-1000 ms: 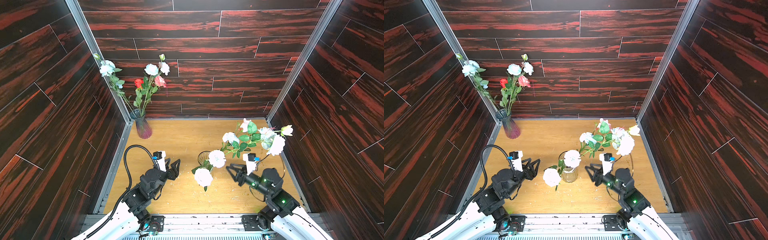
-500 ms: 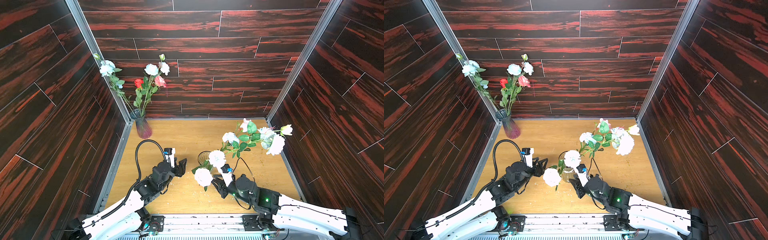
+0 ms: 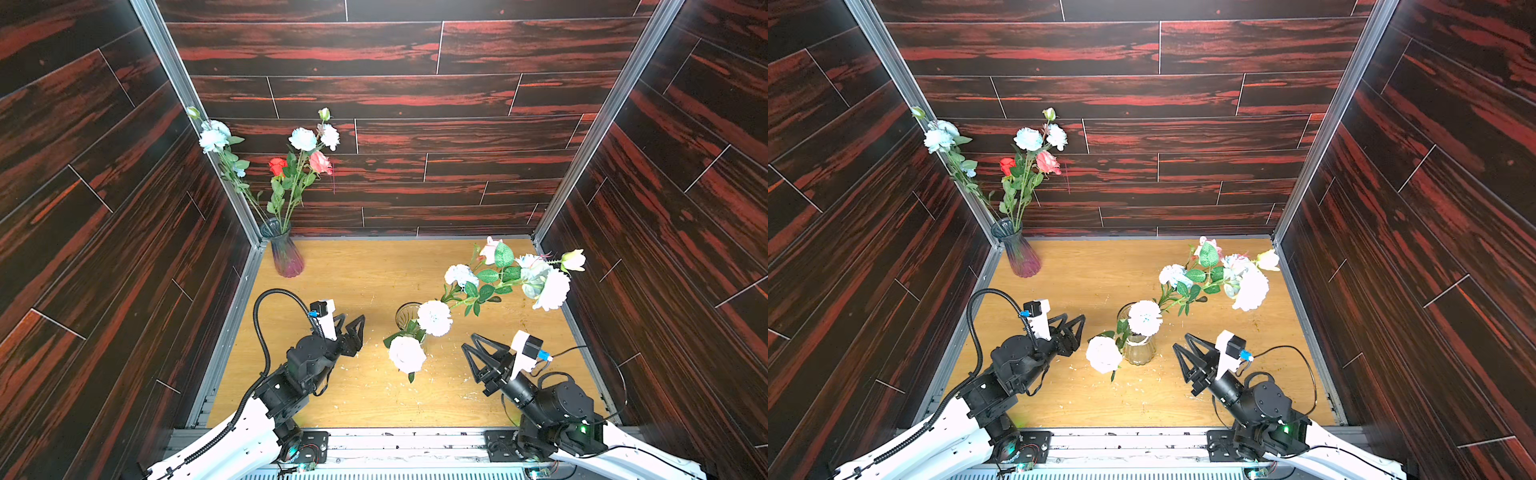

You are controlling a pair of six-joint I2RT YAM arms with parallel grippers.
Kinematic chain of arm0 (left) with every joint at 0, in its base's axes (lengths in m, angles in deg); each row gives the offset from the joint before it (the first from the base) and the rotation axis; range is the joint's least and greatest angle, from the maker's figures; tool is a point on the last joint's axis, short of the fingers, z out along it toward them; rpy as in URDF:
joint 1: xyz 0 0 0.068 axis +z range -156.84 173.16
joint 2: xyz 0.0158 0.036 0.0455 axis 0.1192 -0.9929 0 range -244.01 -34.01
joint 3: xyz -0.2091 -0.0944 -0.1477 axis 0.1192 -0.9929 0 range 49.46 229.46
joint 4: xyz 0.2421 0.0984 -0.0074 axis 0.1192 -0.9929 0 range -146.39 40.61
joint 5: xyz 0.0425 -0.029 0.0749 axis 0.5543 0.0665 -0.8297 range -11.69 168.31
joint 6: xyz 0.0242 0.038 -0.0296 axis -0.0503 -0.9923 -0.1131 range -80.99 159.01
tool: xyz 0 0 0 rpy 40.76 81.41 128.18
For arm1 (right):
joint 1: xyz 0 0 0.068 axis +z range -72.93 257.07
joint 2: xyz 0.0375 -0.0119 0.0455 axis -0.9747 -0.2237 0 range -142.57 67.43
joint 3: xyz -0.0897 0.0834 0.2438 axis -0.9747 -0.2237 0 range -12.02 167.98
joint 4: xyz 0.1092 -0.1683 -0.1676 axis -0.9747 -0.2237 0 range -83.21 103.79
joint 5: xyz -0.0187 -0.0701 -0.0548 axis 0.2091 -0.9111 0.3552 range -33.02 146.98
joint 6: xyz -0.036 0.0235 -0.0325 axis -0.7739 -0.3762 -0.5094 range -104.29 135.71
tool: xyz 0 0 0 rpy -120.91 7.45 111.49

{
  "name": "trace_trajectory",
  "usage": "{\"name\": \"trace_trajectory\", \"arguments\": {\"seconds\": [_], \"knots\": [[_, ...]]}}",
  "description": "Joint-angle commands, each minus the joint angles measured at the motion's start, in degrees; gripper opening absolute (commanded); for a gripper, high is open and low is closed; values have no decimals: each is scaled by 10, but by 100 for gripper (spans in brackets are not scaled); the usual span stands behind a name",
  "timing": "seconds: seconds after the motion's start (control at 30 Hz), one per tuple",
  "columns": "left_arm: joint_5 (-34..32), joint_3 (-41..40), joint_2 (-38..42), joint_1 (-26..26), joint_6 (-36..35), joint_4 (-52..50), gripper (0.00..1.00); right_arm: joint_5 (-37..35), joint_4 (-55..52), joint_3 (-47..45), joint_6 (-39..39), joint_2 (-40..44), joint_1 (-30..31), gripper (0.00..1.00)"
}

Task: Pick out blue flowers from the vase
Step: Pick up the flower from the vase.

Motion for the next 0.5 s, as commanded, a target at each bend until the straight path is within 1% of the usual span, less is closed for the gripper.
{"name": "trace_trajectory", "arguments": {"seconds": [0.0, 0.1, 0.13, 0.17, 0.27, 0.37, 0.47], "knots": [[-15, -2, -5, 3, 2, 11, 67, -4, 60, 4, -45, -45, 1, 51], [-14, -1, -8, 3, 4, 10, 67, -12, 124, -5, -62, -83, 1, 50], [-14, 0, -9, 2, 3, 10, 67, -17, 143, -8, -65, -93, -1, 47], [-14, -1, -10, 3, 4, 10, 67, -20, 153, -8, -65, -101, -3, 45], [-13, -1, -10, 4, 6, 8, 68, -4, 161, -4, -53, -120, -23, 44], [-12, -1, -11, 6, 7, 6, 67, 35, 141, 2, -16, -127, -67, 44], [-9, 0, -11, 6, 9, 1, 68, 119, 111, 8, 52, -137, -152, 44]]}}
